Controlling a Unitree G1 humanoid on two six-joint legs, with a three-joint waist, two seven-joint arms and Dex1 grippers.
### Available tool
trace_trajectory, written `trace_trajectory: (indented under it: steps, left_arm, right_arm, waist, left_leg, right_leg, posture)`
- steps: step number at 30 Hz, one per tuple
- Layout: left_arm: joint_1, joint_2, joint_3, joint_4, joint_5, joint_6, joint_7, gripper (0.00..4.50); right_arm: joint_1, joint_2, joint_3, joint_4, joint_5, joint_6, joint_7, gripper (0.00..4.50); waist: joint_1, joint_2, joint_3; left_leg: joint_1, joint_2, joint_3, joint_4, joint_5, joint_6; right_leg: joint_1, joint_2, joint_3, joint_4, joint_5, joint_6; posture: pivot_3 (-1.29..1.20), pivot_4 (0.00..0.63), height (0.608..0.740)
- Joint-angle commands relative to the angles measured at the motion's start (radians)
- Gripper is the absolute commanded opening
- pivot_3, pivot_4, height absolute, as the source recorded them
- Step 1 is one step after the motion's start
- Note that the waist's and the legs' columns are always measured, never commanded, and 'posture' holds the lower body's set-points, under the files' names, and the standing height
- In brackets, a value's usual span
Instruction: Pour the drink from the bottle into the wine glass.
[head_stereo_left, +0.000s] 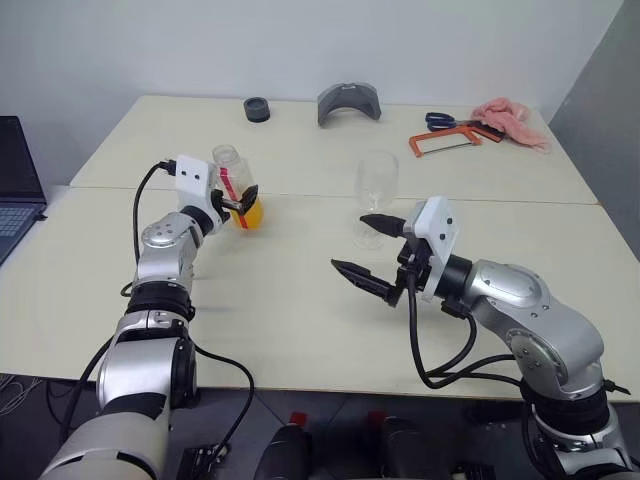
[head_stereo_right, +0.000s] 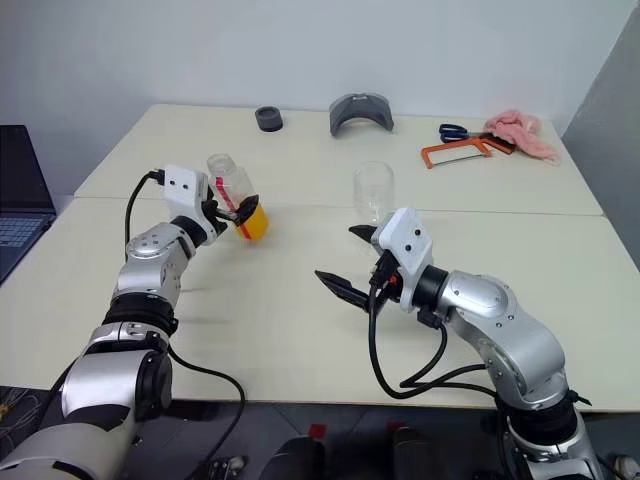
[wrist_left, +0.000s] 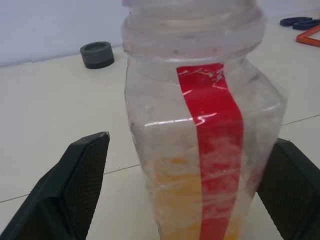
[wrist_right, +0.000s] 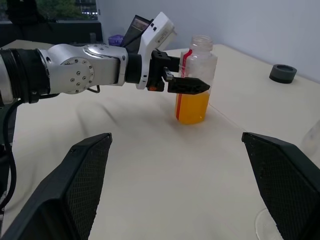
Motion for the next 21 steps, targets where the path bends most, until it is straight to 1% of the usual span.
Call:
trace_trajectory:
  steps: [1,5,7,11,14,21]
  left_arm:
    - [-0.043,0.002,0.008,0.018,0.003,-0.047,0.001,3.67]
    - [-0.058,-0.002,0.009,0.035,0.003,-0.068,-0.004,2.41]
    - [-0.058,-0.004,0.009,0.034,0.001,-0.073,-0.009,1.88]
    - [-0.046,-0.008,0.013,0.017,-0.006,-0.076,-0.016,1.8]
    - [-0.024,-0.023,0.006,-0.04,-0.012,-0.081,-0.035,1.8]
    - [-0.03,-0.057,-0.079,-0.205,0.044,-0.102,-0.067,1.8]
  right_arm:
    - [-0.016,-0.005,-0.008,-0.021,0.008,-0.024,0.004,4.5]
    - [-0.016,-0.006,-0.008,-0.02,0.008,-0.026,0.003,4.5]
    - [-0.016,-0.007,-0.008,-0.02,0.008,-0.028,0.003,4.5]
    - [-0.014,-0.008,-0.01,-0.022,0.007,-0.031,0.001,4.5]
    - [-0.009,-0.012,-0.026,-0.024,0.002,-0.04,-0.006,4.5]
    - [0.046,-0.037,-0.106,-0.03,-0.024,-0.116,-0.031,4.5]
  waist:
    - [0.0,0.0,0.0]
    - [0.0,0.0,0.0]
    - [0.0,0.0,0.0]
    - [0.0,0.0,0.0]
    - [0.0,0.0,0.0]
    - [0.001,-0.002,0.001]
  left_leg:
    - [0.0,0.0,0.0,0.0,0.0,0.0]
    - [0.0,0.0,0.0,0.0,0.0,0.0]
    - [0.0,0.0,0.0,0.0,0.0,0.0]
    - [0.0,0.0,0.0,0.0,0.0,0.0]
    - [0.0,0.0,0.0,0.0,0.0,0.0]
    - [-0.003,0.0,-0.001,0.0,0.002,-0.003]
  right_leg:
    - [0.0,0.0,0.0,0.0,0.0,0.0]
    - [0.0,0.0,0.0,0.0,0.0,0.0]
    - [0.0,0.0,0.0,0.0,0.0,0.0]
    - [0.0,0.0,0.0,0.0,0.0,0.0]
    - [0.0,0.0,0.0,0.0,0.0,0.0]
    - [-0.001,-0.001,0.0,-0.001,0.0,0.0]
  posture:
    - [0.0,0.15,0.74]
    - [0.0,0.15,0.74]
    - [0.0,0.15,0.74]
    - [0.0,0.15,0.74]
    - [0.0,0.15,0.74]
    - [0.0,0.15,0.74]
